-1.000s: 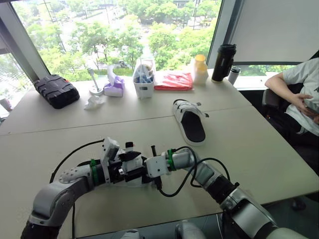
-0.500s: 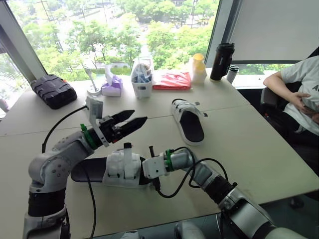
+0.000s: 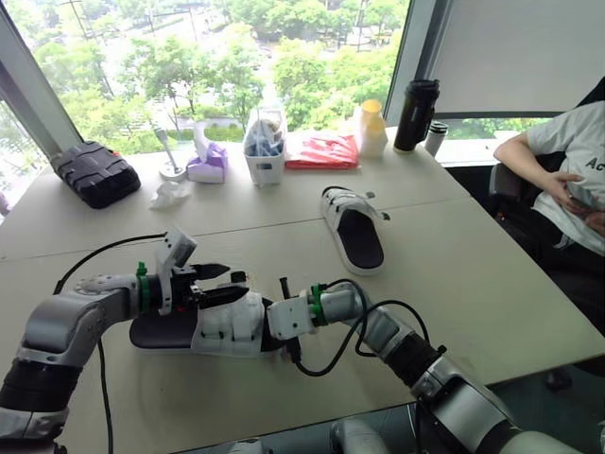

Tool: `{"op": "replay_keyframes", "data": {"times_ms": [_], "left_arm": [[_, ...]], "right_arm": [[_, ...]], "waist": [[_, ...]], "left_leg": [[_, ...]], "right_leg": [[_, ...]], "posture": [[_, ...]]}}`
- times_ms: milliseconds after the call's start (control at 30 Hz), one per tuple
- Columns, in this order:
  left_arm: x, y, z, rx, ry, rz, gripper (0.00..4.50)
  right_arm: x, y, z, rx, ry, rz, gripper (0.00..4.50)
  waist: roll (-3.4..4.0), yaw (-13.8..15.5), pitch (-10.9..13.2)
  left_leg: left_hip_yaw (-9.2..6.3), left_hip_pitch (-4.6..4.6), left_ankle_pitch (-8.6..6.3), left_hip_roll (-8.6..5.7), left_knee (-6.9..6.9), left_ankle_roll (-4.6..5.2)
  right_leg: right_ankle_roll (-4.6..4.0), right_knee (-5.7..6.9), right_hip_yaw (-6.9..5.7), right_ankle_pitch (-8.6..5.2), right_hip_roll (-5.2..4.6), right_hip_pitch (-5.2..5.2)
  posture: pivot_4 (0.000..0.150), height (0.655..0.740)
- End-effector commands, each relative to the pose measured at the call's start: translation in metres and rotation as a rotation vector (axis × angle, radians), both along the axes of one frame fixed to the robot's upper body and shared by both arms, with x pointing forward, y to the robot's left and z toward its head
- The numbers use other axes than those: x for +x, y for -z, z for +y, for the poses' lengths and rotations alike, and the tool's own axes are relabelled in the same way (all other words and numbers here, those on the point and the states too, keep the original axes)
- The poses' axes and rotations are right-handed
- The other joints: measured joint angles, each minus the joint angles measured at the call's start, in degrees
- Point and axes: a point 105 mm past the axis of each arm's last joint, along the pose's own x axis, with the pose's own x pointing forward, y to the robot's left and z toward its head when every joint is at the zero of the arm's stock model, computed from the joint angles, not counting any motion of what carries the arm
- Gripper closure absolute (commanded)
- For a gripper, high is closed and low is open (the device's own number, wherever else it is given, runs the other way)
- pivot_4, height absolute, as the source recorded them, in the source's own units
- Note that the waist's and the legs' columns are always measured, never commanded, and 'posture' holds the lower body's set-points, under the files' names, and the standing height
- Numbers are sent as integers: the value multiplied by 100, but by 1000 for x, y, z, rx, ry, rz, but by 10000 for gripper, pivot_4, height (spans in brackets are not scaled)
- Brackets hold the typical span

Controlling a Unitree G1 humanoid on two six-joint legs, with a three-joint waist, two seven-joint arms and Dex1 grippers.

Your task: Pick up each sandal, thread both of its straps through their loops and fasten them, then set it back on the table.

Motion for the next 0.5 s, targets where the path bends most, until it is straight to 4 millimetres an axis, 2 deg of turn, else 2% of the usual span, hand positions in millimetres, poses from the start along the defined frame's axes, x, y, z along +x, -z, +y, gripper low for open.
{"op": "replay_keyframes", "data": {"times_ms": [33,67,167,400,500], "left_arm": [[4,-7,-4,4,33,-39,306],[5,-7,-6,0,38,-39,306],[7,-5,-11,-1,48,-38,9156],[6,-14,-16,-44,85,-66,43384],[5,-27,-17,-111,110,-107,44280]], "right_arm": [[-1,27,-9,-102,30,54,45000],[-1,27,-9,-102,31,54,45000],[-1,27,-9,-102,33,54,45000],[-1,27,-11,-104,38,56,45000],[-1,27,-12,-105,38,55,45000]], "waist": [[0,-2,0],[0,-2,0],[-1,-4,0],[0,-8,1],[0,-7,1]], "left_leg": [[0,0,0,0,0,0],[1,0,0,0,0,0],[0,-1,0,0,1,0],[1,-3,0,0,1,0],[0,-3,0,0,1,0]], "right_leg": [[0,0,0,0,0,0],[1,0,0,0,-1,0],[2,0,0,1,-2,0],[3,0,1,1,-2,-2],[3,0,0,2,-2,-3]], "posture": [[1500,7400],[1500,7400],[1500,7400],[1500,7400],[1500,7400]]}}
